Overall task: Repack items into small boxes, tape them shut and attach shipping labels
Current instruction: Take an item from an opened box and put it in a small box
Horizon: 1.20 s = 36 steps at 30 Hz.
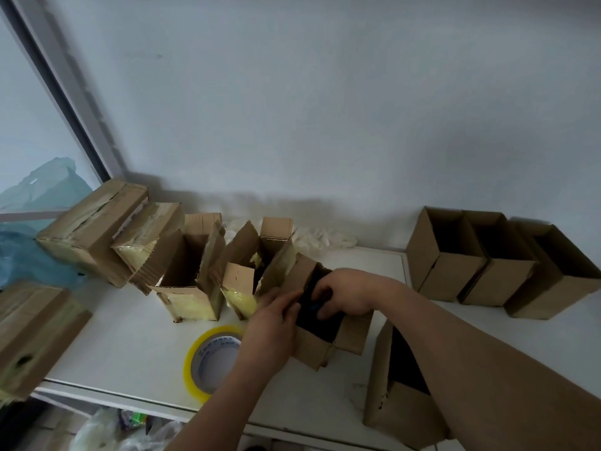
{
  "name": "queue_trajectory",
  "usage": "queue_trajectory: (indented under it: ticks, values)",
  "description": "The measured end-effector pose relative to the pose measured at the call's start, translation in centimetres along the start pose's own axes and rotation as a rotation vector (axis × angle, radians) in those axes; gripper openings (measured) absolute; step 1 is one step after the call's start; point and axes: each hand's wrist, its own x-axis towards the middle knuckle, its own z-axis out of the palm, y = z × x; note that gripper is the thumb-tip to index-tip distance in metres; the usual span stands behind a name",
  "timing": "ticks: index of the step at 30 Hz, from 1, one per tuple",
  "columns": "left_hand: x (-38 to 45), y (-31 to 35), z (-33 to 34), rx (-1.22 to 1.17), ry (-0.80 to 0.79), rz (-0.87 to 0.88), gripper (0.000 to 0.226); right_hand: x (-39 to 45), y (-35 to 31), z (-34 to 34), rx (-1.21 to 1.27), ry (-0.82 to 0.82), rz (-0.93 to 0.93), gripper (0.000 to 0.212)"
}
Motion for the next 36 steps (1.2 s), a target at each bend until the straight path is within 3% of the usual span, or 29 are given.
queue_trajectory:
  ticks: [6,14,19,22,24,27,31,36]
  values:
    - [-0.3,1.0,-0.2,0.069,0.026,-0.016,0.038,-2.5,0.9,-1.1,0.212,0.196,-0.033,0.033]
    - [-1.0,2.0,-0.6,0.088,0.093,-0.041,0.040,-7.7,2.0,-1.1,0.473,0.457,0.009,0.031]
    - [-1.7,2.4,-1.3,0.085,0.112,-0.041,0.040,-10.5,2.7,-0.2,0.612,0.465,0.043,0.022]
    - [-2.3,2.9,-1.6,0.259,0.144,-0.048,0.041,-12.2,2.9,0.7,0.649,0.450,0.062,0.022]
    - [-3.0,3.7,-1.6,0.406,0.235,0.013,0.041,-13.4,3.2,1.3,0.660,0.460,0.100,0.026]
    - [-4.0,5.7,-0.6,0.315,0.326,0.266,0.033,-15.2,3.9,2.4,0.663,0.496,0.148,0.030]
    - [-6.1,9.4,1.6,0.067,0.017,0.277,0.044,-17.3,4.8,3.6,0.725,0.565,0.197,0.026]
    - [-7.1,11.0,3.9,0.042,-0.234,0.159,0.062,-18.9,5.8,4.8,0.740,0.632,0.252,0.026]
